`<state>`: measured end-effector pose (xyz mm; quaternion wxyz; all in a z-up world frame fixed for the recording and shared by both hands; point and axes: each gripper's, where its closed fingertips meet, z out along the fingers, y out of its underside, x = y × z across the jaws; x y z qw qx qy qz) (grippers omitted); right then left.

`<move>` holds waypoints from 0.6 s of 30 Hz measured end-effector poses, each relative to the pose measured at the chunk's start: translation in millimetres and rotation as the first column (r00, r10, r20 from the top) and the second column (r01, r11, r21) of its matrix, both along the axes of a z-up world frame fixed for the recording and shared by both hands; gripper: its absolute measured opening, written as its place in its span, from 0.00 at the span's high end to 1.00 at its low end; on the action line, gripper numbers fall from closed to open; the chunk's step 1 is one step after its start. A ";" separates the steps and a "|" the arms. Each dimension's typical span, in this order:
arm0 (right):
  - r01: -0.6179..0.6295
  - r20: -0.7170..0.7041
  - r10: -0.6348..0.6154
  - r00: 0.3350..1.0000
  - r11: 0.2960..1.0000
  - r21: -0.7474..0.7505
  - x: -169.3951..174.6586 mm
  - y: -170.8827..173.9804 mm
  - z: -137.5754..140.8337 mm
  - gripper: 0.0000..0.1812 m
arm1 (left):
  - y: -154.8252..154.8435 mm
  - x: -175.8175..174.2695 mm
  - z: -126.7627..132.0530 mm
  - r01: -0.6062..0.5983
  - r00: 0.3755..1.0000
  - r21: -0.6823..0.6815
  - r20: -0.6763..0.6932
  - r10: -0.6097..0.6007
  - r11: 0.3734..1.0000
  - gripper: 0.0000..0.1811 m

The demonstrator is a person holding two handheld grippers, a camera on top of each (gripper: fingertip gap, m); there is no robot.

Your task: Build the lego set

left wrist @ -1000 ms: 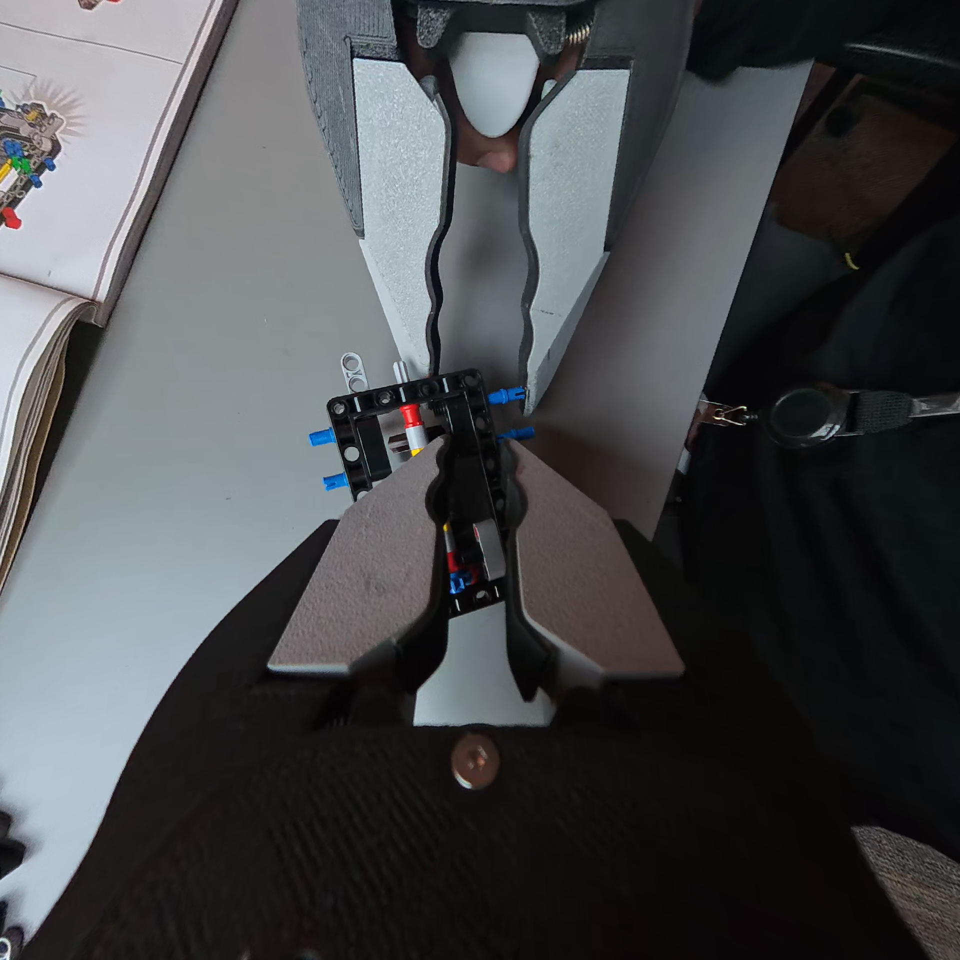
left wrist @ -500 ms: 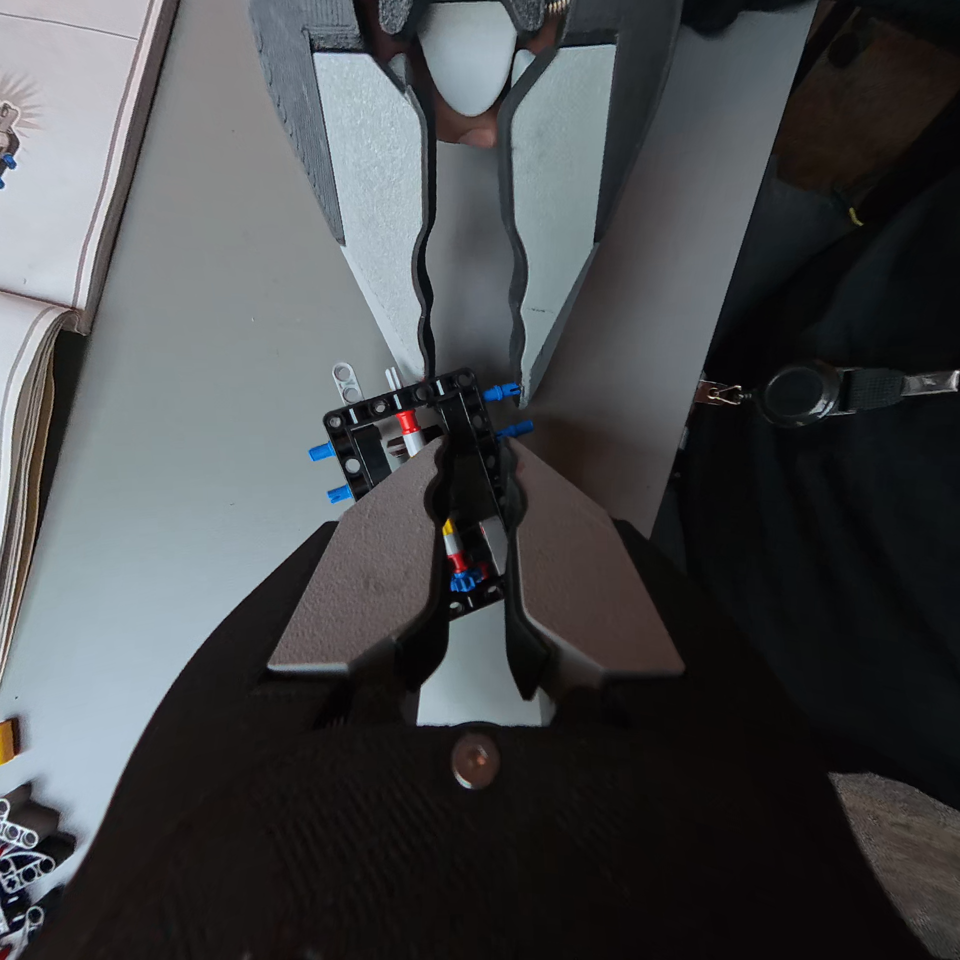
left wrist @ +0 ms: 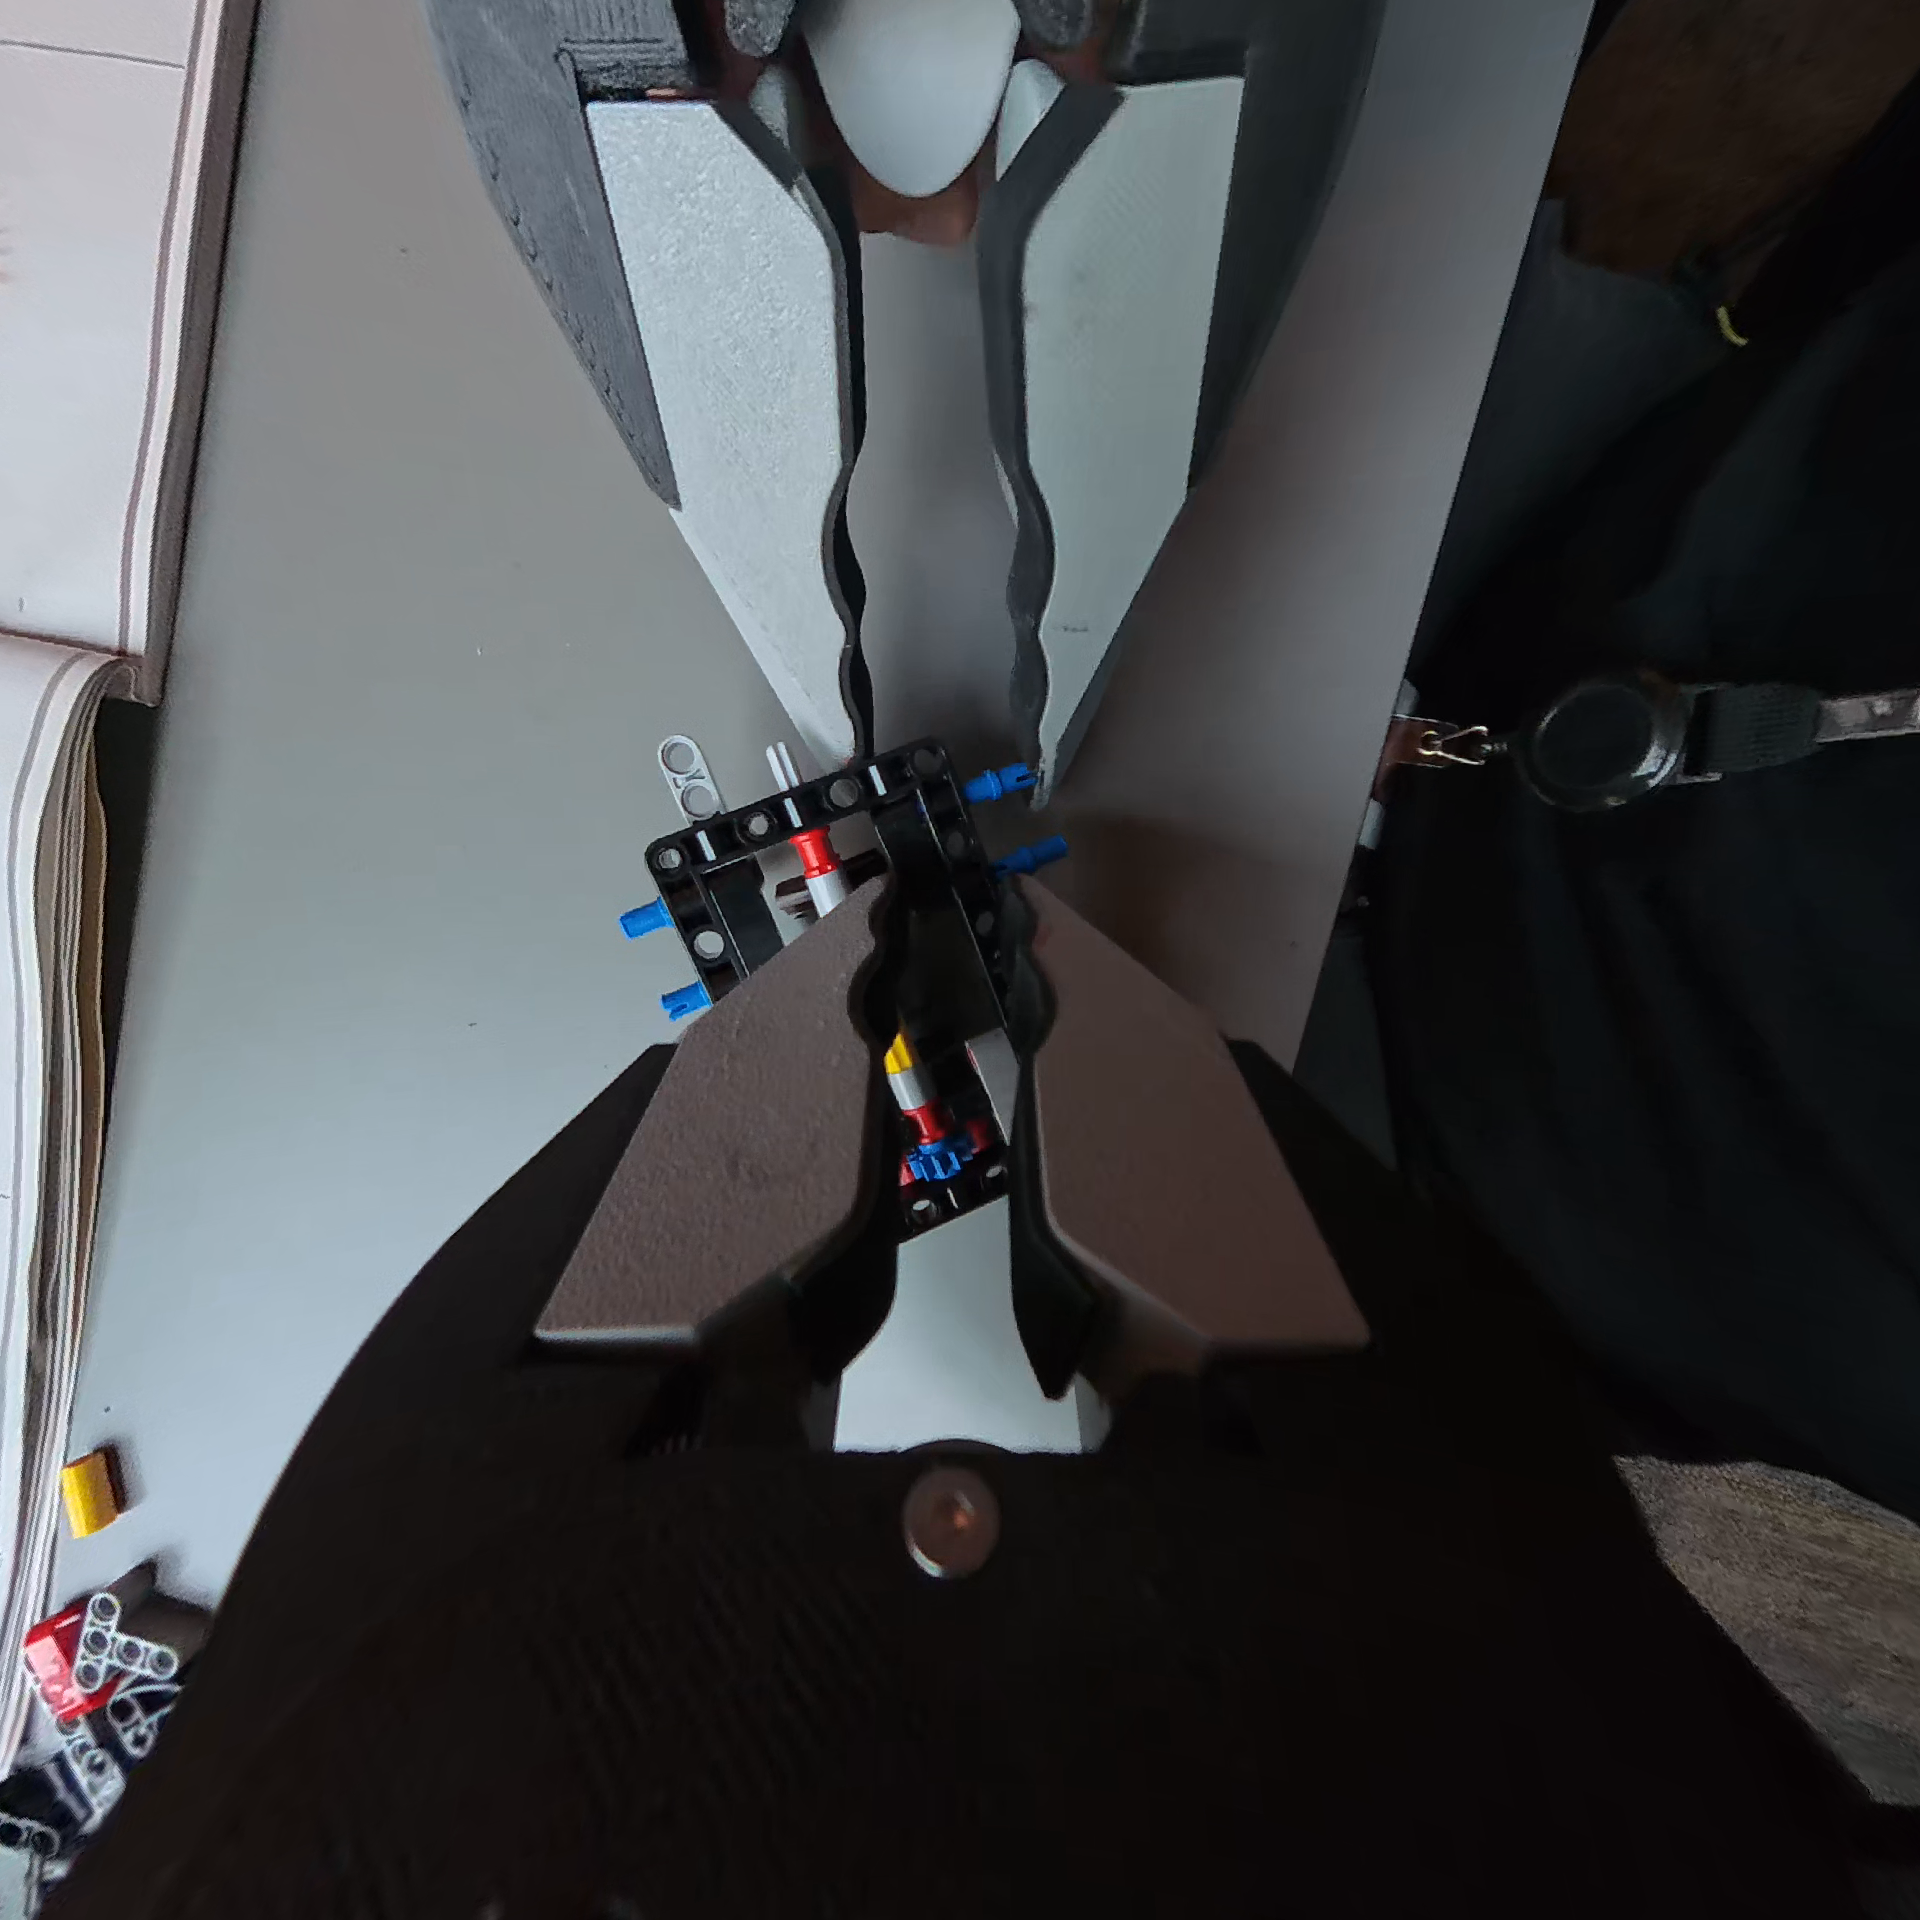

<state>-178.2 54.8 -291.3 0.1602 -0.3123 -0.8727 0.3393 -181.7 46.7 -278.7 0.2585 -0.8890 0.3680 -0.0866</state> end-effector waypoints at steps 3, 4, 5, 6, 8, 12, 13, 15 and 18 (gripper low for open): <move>-0.003 0.007 0.003 1.000 1.000 -0.011 0.6 0.2 0.2 0.85 | 0.9 0.0 -0.1 0.003 1.000 -0.010 -0.013 -0.003 1.000 0.92; -0.010 -0.001 0.010 1.000 0.999 -0.031 0.3 -0.4 0.5 0.84 | 0.5 -0.1 0.0 0.000 1.000 -0.017 -0.025 -0.001 1.000 0.92; -0.018 -0.019 0.017 1.000 0.998 -0.053 -0.4 -1.3 1.2 0.84 | 0.0 -0.3 0.2 0.004 1.000 -0.018 -0.028 -0.005 1.000 0.92; -0.024 -0.045 0.022 0.999 0.998 -0.063 -0.9 -2.0 1.4 0.84 | -0.5 -0.6 0.3 0.002 1.000 -0.021 -0.020 -0.002 1.000 0.92; -0.037 -0.083 0.032 0.996 0.997 -0.063 -0.9 -2.0 1.3 0.84 | -0.8 -1.0 0.6 -0.033 0.999 -0.041 0.024 0.034 0.999 0.92; -0.012 -0.164 0.017 0.986 0.999 0.032 -5.4 2.7 -0.9 0.86 | -0.6 0.2 2.9 -0.104 0.978 -0.101 0.172 0.120 0.989 0.92; 0.002 -0.197 0.011 0.980 0.998 0.068 -7.1 4.6 -0.3 0.87 | 0.2 0.0 4.2 -0.118 0.968 -0.114 0.209 0.140 0.986 0.92; 0.024 -0.246 0.005 0.969 0.993 0.116 -9.7 6.3 0.6 0.86 | 1.1 -1.4 6.3 -0.143 0.949 -0.150 0.259 0.178 0.978 0.92; 0.015 -0.239 0.014 0.971 0.993 0.121 -8.3 2.9 -1.5 0.82 | -1.0 -3.4 4.8 -0.148 0.957 -0.167 0.226 0.184 0.975 0.92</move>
